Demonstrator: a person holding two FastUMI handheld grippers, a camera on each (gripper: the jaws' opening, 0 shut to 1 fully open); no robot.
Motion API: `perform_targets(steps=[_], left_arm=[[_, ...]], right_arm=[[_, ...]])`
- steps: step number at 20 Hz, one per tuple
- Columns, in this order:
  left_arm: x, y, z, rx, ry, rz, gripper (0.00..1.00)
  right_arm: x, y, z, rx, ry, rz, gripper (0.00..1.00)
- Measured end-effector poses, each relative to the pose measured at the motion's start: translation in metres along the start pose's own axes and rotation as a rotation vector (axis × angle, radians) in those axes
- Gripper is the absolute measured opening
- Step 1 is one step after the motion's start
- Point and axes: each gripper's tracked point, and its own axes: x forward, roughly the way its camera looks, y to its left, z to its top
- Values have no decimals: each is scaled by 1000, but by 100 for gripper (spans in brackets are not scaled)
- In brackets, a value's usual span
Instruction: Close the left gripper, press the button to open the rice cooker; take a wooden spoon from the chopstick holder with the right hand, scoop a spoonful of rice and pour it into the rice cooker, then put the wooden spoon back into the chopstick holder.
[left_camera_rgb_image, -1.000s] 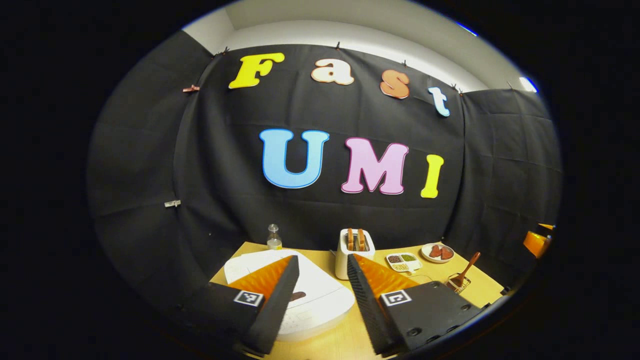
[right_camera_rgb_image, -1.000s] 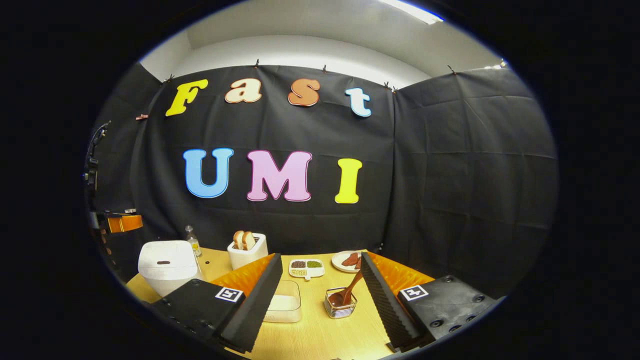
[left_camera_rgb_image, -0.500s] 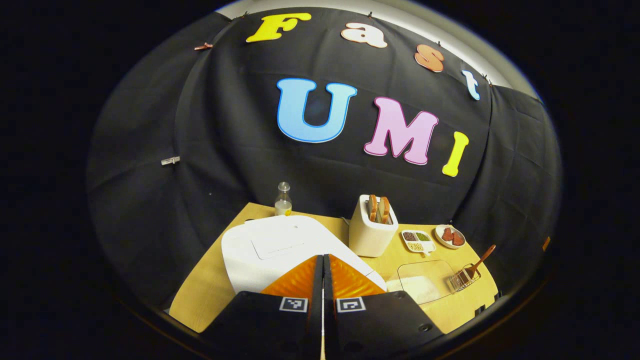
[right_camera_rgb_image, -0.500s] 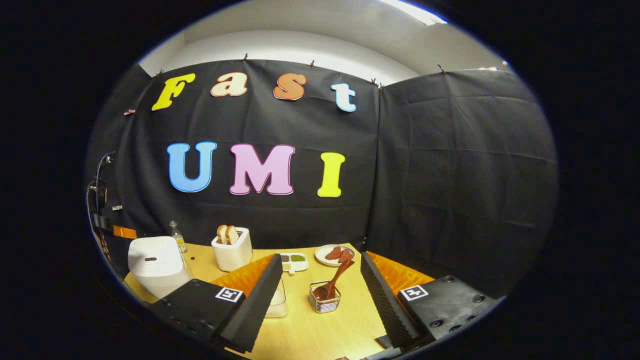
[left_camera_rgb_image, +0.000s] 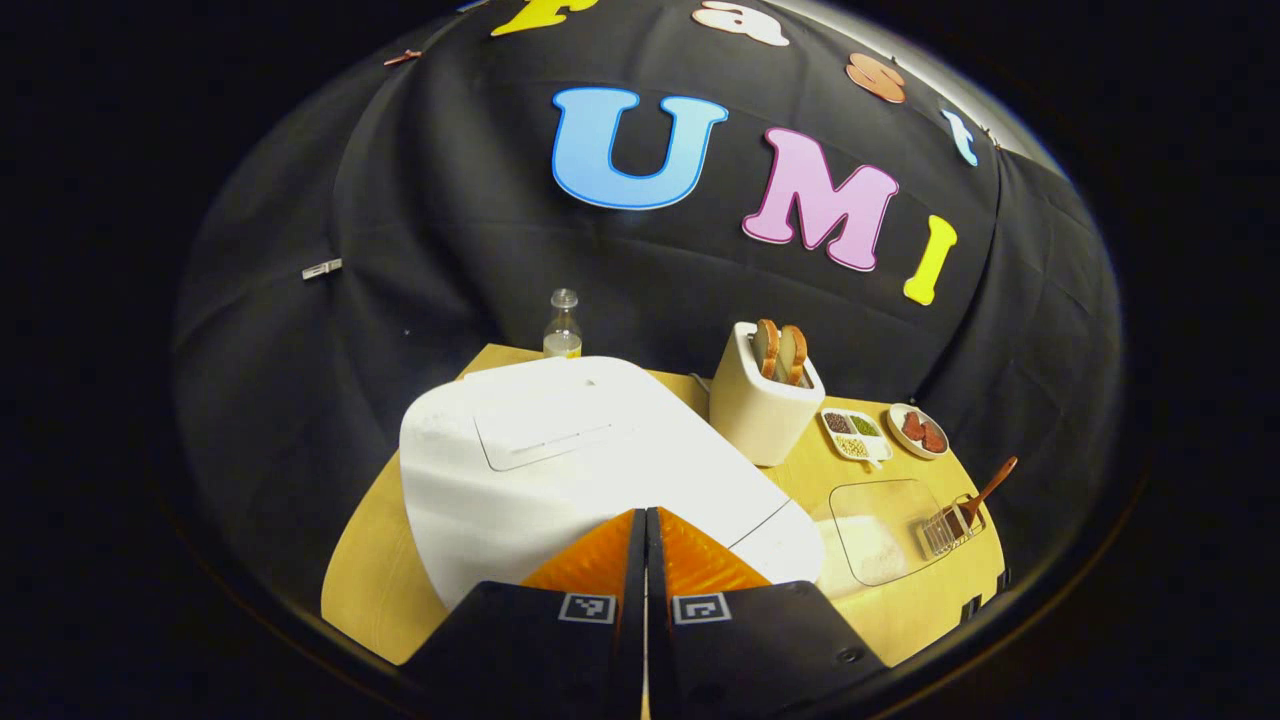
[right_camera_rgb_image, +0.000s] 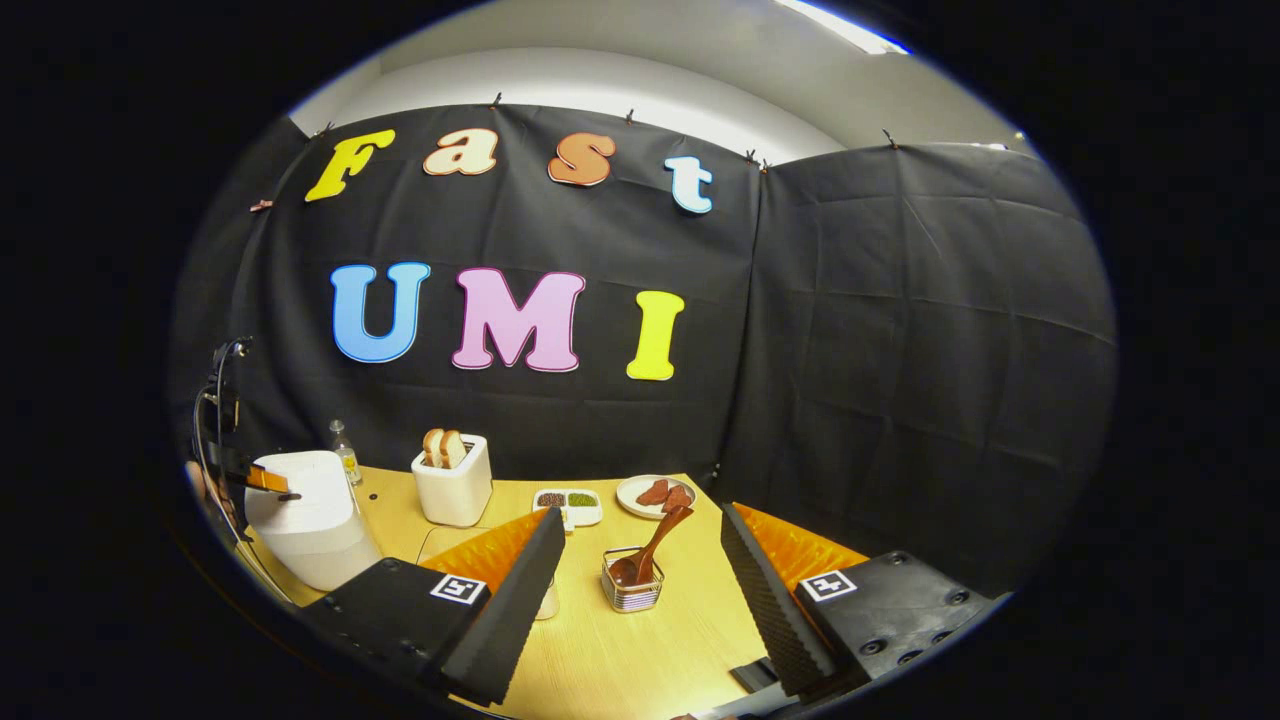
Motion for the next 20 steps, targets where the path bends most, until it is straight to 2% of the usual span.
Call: perform_targets(steps=[3, 9, 11, 16, 20], left_arm=[[3, -1, -5, 27, -1, 15, 10], [2, 0, -7, -44, 7, 35, 8], [-2, 0, -4, -53, 10, 64, 7], [-59, -14, 52, -13, -183, 191, 7], [-108, -47, 62, -49, -270, 194, 7]], right_arm=[[-1, -3, -2, 4, -3, 3, 98], [18, -8, -6, 31, 2, 38, 98], [29, -12, -5, 34, -8, 55, 98], [68, -35, -20, 53, 29, 87, 98], [107, -41, -37, 79, 74, 123, 98]])
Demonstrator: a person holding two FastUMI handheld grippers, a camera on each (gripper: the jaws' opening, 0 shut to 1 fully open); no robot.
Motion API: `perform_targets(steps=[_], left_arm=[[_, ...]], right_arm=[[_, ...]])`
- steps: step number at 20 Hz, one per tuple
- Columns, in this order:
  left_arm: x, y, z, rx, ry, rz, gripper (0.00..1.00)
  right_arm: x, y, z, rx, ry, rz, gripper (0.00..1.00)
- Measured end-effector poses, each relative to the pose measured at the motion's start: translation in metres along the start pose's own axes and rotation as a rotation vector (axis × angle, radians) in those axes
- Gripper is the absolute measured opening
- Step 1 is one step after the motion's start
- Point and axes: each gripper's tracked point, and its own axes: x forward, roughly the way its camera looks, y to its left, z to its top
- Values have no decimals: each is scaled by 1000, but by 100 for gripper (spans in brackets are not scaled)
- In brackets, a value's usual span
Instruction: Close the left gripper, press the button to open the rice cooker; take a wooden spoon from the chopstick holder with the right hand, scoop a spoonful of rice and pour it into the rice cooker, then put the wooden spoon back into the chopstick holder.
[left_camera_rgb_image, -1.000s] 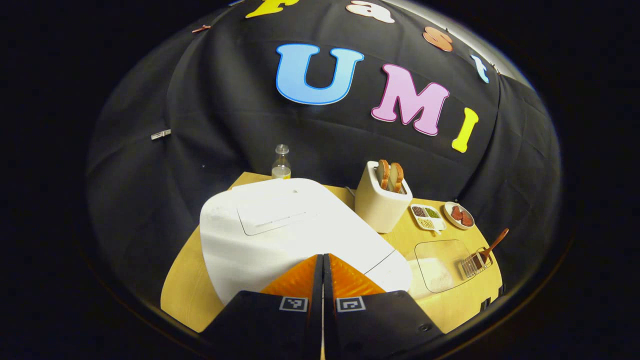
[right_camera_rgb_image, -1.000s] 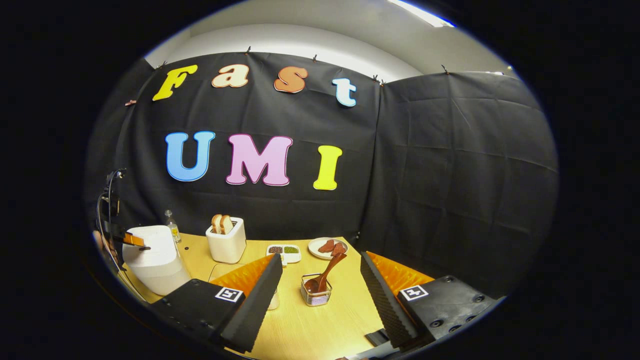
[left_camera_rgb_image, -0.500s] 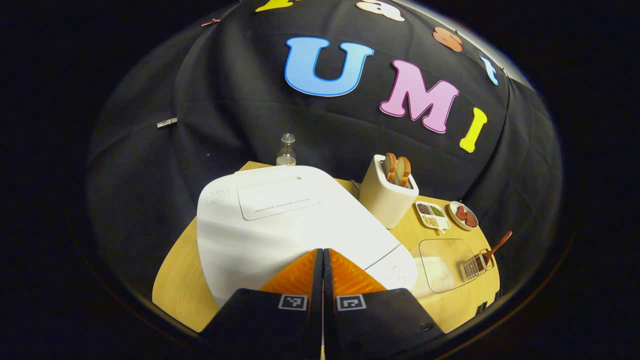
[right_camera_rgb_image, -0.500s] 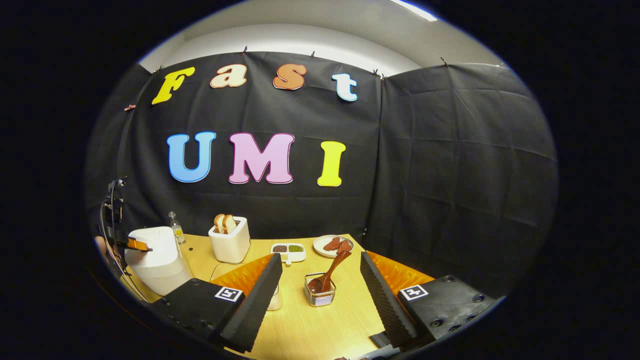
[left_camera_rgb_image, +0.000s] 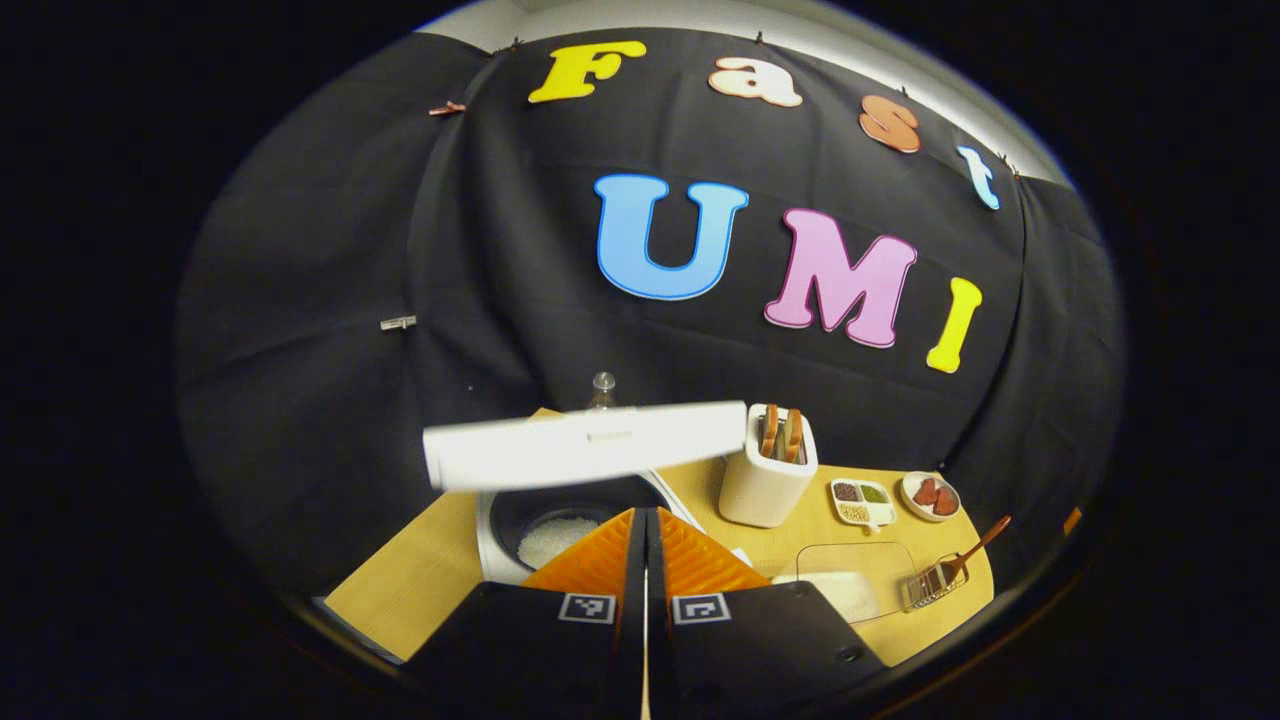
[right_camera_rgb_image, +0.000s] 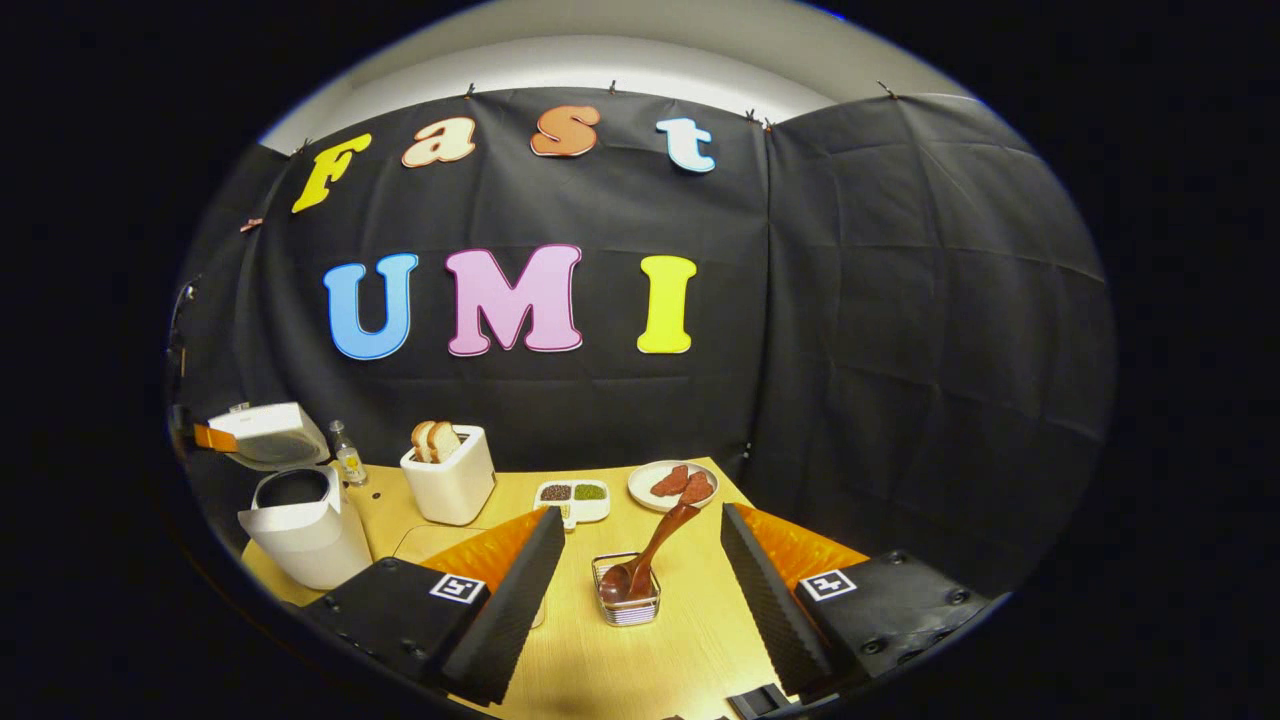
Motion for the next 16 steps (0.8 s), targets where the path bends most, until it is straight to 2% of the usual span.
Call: perform_targets(steps=[8, 11, 12, 14, 16], left_arm=[[-63, -35, -17, -17, -61, 0, 9], [-74, -54, -31, -55, -51, 4, 19], [-76, -63, -36, -53, -45, -6, 28], [-81, -85, -47, -16, -22, -36, 64], [-85, -101, -45, 42, -50, -38, 99]], right_arm=[[74, 3, -53, 35, 158, 119, 98], [100, -2, -73, 54, 217, 143, 98], [108, -5, -79, 62, 235, 147, 98], [124, -11, -93, 85, 270, 152, 98], [137, -17, -107, 92, 311, 160, 98]])
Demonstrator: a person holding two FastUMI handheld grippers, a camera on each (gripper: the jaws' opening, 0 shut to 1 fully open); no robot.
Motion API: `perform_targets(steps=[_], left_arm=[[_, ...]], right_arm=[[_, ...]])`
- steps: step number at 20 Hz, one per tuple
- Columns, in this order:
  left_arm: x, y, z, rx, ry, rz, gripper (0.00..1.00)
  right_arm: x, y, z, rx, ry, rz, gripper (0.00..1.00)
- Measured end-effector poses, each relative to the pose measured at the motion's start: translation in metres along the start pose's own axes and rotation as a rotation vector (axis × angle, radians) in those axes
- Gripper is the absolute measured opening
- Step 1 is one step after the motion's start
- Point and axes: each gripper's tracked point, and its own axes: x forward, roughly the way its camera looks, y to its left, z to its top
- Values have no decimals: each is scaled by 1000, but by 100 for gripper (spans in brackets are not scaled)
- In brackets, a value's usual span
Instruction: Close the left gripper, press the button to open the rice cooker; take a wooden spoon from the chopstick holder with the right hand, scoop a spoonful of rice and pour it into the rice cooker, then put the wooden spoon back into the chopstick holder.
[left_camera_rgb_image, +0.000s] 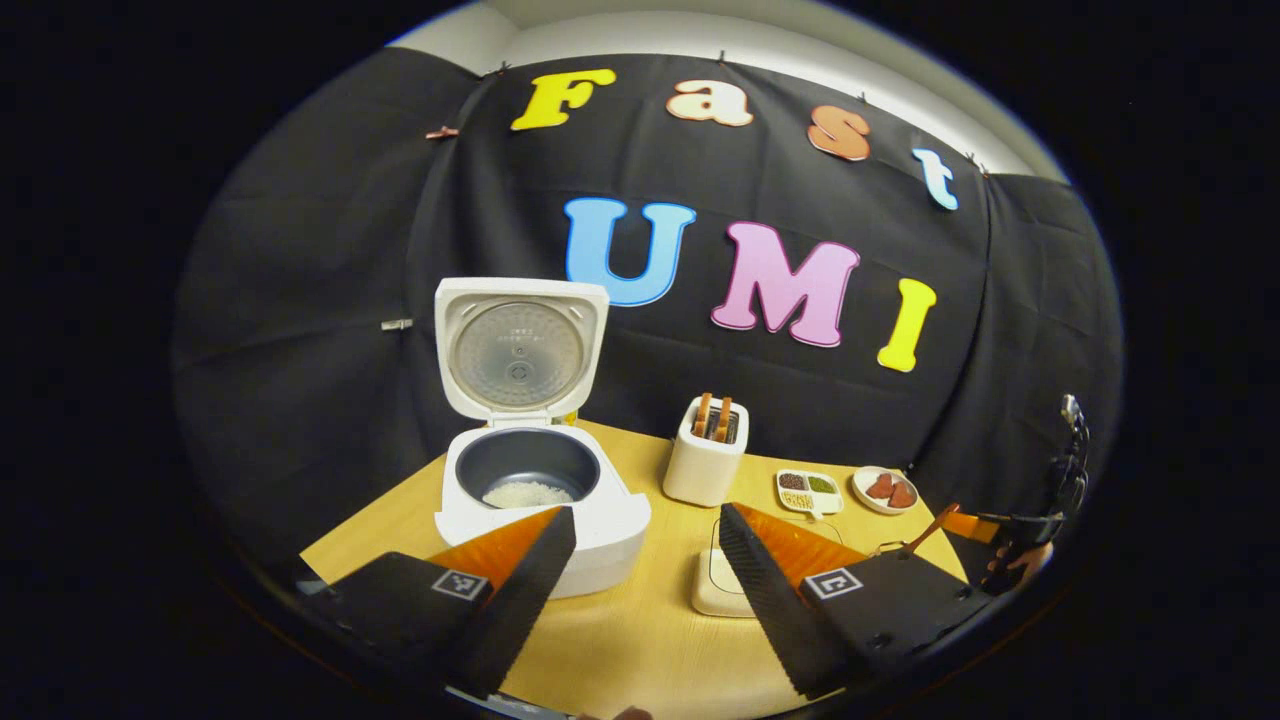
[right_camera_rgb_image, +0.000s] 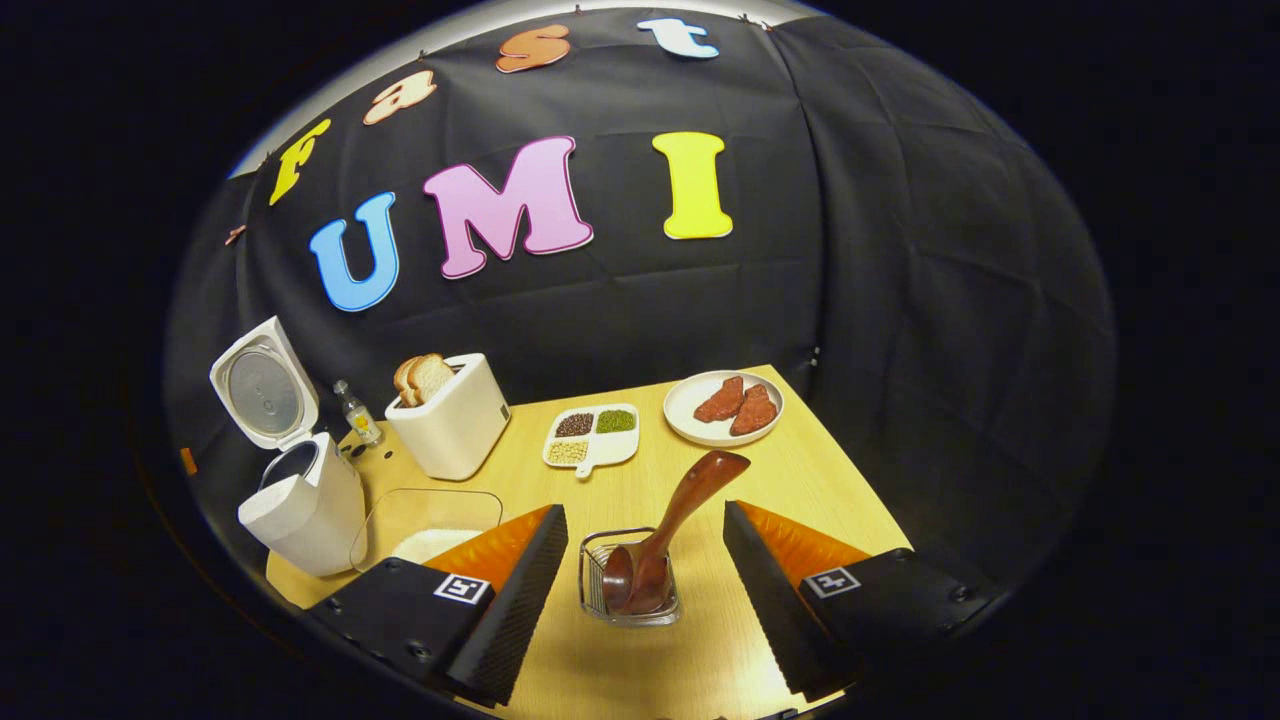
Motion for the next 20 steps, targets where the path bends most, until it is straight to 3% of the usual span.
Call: perform_targets(steps=[3, 9, 15, 17, 18, 20], left_arm=[[-2, -21, -2, 55, -15, 11, 95], [-5, -40, -35, -31, 73, 40, 96], [-26, -42, -71, 15, 154, 74, 95], [-30, -41, -79, -9, 165, 85, 96], [-32, -40, -83, -23, 171, 91, 96], [-34, -39, -89, -51, 180, 95, 96]], right_arm=[[22, -14, -11, 40, 43, 0, 98], [77, -12, -31, 134, 134, 40, 99], [110, -13, -40, 164, 152, 54, 95], [112, -15, -40, 166, 150, 51, 84], [113, -16, -38, 172, 142, 46, 63], [115, -17, -35, 180, 136, 24, 33]])
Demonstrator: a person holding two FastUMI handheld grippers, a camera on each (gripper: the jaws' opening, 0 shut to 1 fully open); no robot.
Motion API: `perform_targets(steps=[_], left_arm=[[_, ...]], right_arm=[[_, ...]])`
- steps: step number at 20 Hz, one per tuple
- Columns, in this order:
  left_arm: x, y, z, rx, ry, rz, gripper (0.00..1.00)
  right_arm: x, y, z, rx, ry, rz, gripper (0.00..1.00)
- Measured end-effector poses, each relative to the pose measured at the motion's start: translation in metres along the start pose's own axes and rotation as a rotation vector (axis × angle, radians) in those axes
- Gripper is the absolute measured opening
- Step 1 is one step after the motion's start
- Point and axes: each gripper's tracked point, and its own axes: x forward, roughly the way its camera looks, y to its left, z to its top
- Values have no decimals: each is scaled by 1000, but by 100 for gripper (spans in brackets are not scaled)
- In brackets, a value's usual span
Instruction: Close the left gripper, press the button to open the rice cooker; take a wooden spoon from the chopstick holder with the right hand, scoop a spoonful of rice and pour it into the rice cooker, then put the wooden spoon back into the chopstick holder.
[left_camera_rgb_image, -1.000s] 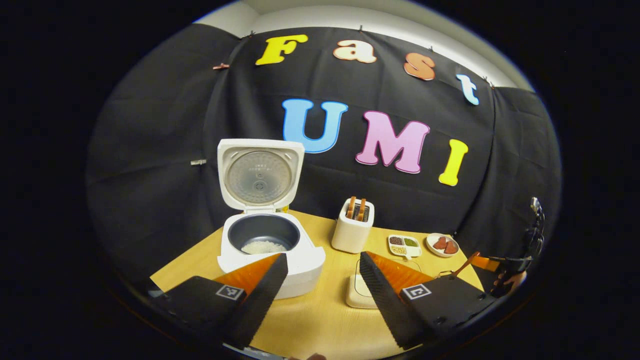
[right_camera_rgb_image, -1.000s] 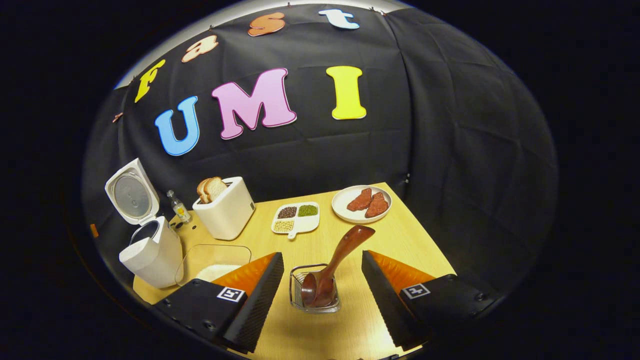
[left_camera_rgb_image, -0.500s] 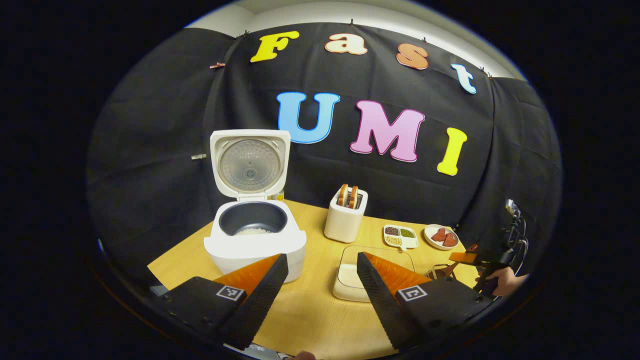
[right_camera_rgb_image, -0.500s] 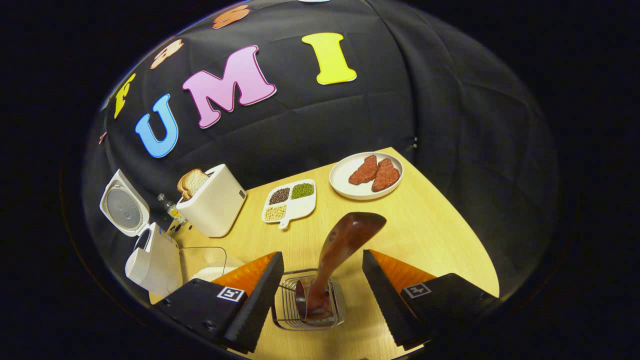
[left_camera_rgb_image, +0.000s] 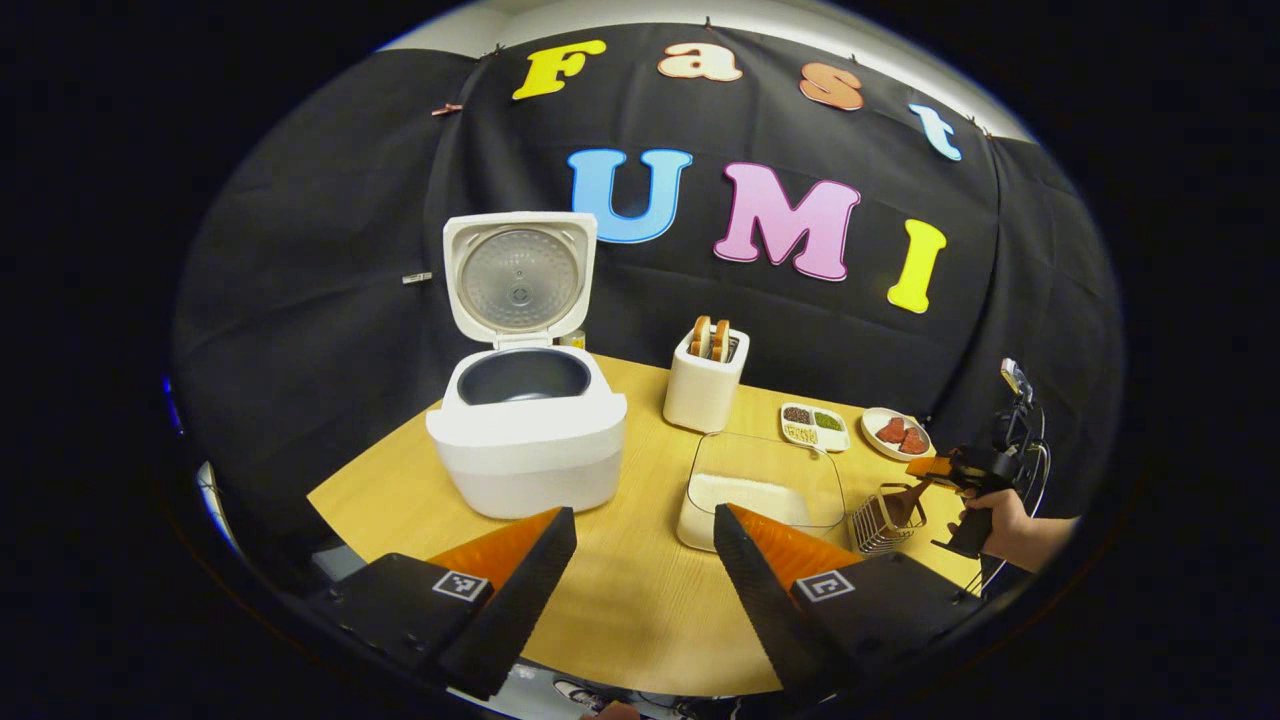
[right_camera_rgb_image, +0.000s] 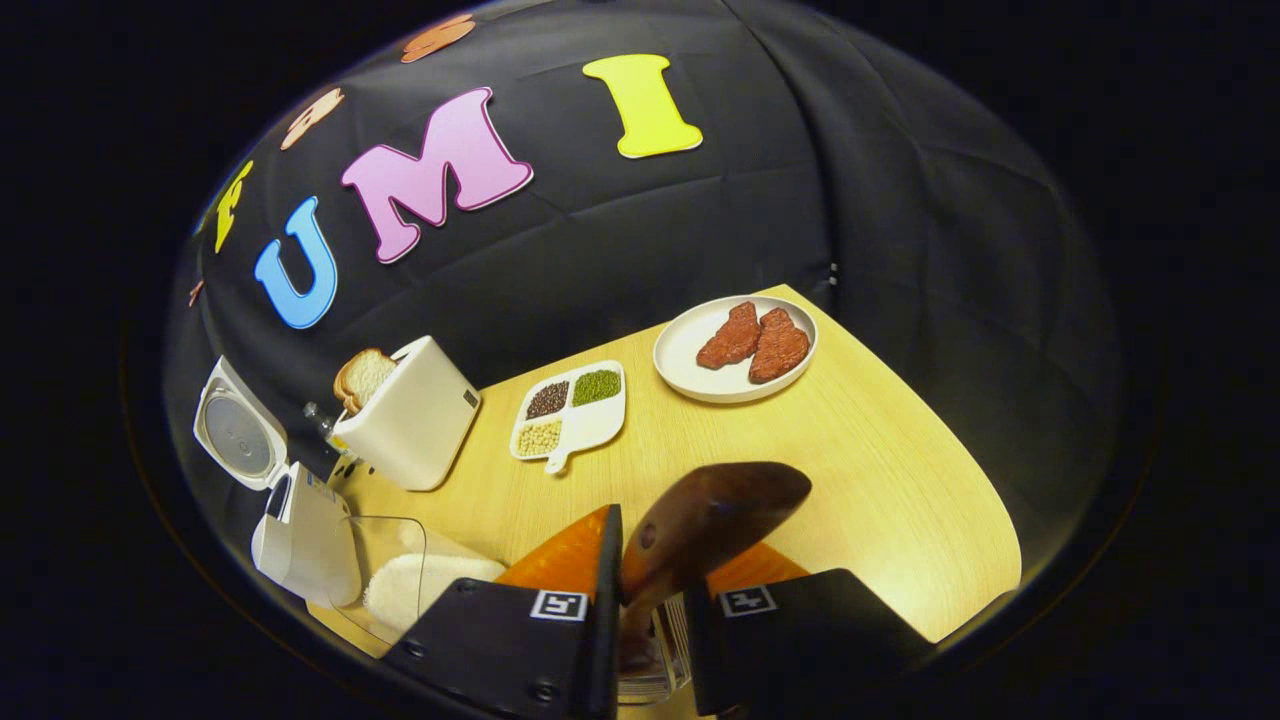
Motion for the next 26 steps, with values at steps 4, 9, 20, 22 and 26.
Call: perform_targets(steps=[4, 9, 20, 22, 26], left_arm=[[-1, 4, 1, -23, -5, -27, 96], [3, 10, 11, -12, -27, -83, 96], [21, 58, 13, 82, -67, -151, 96], [25, 70, 11, 60, -59, -150, 96], [36, 93, 7, 66, -49, -136, 96]], right_arm=[[-21, 16, -5, 48, 36, 25, 21], [-53, 36, 34, -40, -77, 13, 18], [-101, 156, 82, -107, -217, 153, 18], [-96, 181, 69, -157, -208, 179, 18], [-70, 214, 31, -220, -174, 204, 18]])
